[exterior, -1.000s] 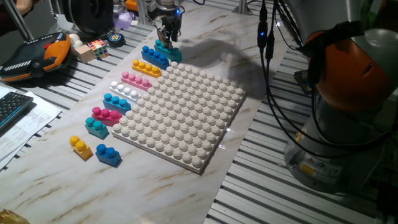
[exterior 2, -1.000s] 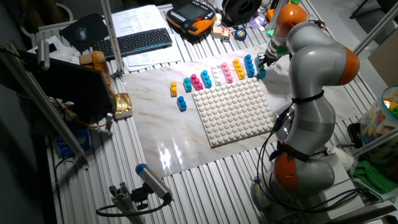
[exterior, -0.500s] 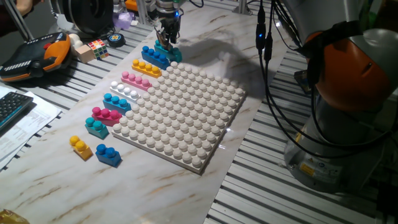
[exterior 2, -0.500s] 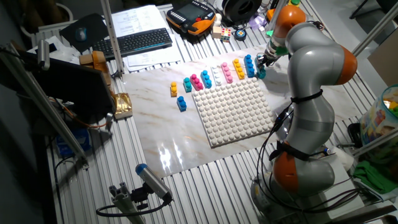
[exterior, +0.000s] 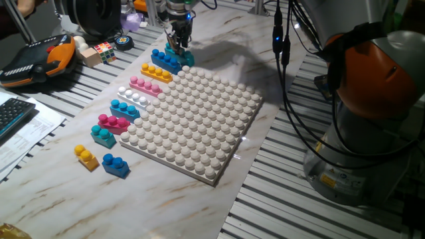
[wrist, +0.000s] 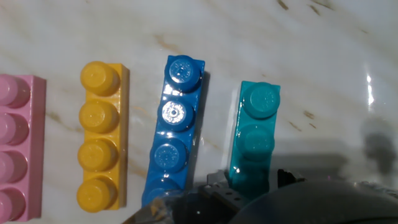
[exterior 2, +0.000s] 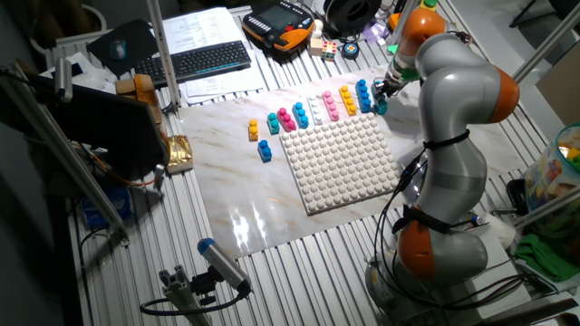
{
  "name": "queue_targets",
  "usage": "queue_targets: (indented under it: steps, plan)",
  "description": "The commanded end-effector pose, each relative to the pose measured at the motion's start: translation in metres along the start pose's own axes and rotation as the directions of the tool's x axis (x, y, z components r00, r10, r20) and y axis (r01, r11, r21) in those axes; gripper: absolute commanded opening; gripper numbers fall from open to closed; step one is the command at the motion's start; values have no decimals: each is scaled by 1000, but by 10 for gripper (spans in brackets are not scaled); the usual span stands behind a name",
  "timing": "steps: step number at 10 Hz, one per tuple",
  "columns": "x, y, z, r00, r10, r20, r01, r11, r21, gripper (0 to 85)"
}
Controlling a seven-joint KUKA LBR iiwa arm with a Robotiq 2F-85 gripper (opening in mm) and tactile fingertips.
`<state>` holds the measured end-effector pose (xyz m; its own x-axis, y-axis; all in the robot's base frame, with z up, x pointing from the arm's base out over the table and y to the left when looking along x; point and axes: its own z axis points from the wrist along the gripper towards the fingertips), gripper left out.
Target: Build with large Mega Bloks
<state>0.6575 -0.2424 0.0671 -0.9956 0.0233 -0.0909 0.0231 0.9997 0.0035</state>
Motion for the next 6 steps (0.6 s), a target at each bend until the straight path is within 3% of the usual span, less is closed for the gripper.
queue_targets:
  steps: [1, 3, 5, 6]
  plan:
    - [0, 0, 2, 1000, -4, 0, 4, 1000, -2, 460]
    - [0, -1, 5, 1000, -8, 3, 8, 1000, -5, 417]
    - [0, -2, 6, 1000, -16, 3, 16, 1000, -3, 207]
    - [1, -2, 6, 1000, -17, 7, 17, 1000, -4, 143]
